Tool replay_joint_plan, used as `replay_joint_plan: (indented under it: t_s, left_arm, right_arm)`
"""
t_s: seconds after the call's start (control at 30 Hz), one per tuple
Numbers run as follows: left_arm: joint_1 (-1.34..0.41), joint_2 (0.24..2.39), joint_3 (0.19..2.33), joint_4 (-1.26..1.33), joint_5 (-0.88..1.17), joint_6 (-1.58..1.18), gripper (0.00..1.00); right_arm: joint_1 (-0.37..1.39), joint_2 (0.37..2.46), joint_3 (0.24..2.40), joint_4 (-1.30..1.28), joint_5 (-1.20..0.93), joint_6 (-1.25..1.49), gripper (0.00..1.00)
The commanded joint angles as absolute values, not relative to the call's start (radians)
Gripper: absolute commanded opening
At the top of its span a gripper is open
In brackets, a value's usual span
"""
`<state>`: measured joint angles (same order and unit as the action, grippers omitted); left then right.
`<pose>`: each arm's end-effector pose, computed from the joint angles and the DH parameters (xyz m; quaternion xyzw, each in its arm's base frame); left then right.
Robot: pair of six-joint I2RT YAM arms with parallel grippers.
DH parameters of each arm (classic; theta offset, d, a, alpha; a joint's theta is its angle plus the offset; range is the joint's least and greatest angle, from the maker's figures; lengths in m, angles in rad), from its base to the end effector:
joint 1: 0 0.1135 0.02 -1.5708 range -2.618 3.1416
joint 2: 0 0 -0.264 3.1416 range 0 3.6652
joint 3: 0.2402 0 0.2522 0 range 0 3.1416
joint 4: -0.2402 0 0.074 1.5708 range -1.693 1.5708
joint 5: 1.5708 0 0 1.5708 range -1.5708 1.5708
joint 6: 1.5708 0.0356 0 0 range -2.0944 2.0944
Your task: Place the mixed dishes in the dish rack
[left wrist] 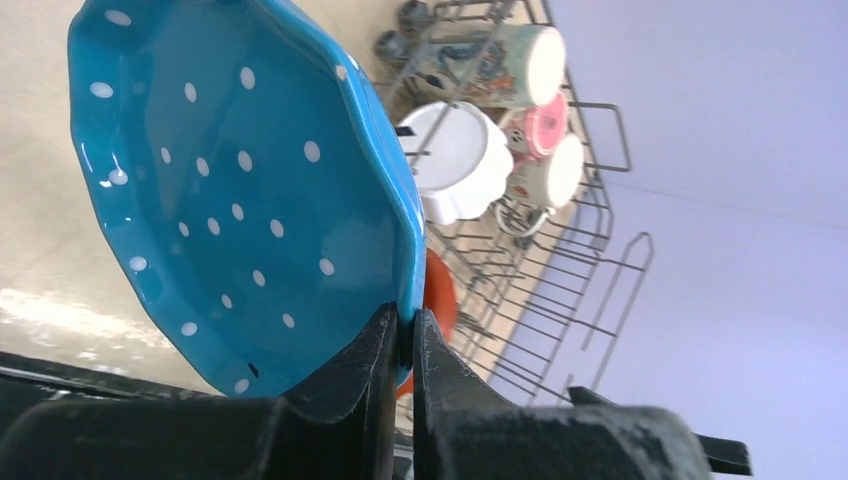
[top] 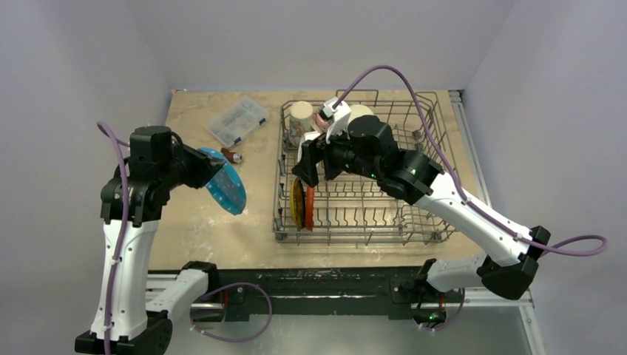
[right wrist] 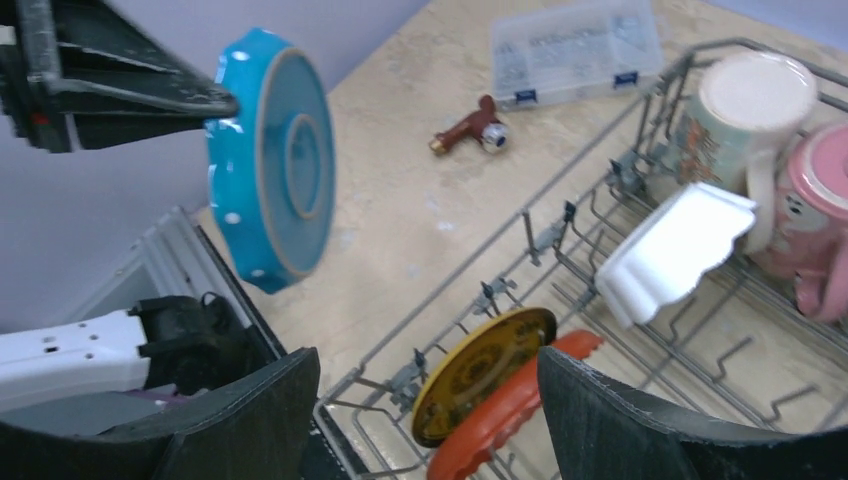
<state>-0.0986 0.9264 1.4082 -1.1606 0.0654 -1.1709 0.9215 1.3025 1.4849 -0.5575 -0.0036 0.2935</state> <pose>0.1350 -0.0157 0.4225 -0.4485 0.7824 -0.2794 0.3297 0.1704 0.2247 0.4313 -0.2562 0.7858 0.3225 0.4613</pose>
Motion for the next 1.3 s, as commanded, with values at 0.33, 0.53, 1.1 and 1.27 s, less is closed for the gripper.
replay_joint_plan:
  t_s: [0.33,0.53,1.1,1.27]
  left_arm:
    - [-0.099,0.978,1.548,-0.851,0.291,-1.452,0.00]
    - [-0.104,0.989,1.558,-0.820,0.311,-1.487,0.00]
    - [-0.121,0.947,1.502,-0.778,0.334,-1.557,0.00]
    - [-0.134,0.941,1.485,-0.775,0.332,-1.565,0.00]
  right_arm:
    - [1.116,1.490,1.721,-0.383,0.052,0.229,0.81]
    - [1.238,1.596,1.833,-0.457,0.374,0.167,0.81]
    - [1.285,1.790,1.963,-0.452,0.684,0.125,0.49]
    - [1.287,1.814,2.002,-0.454,0.719,0.126,0.12]
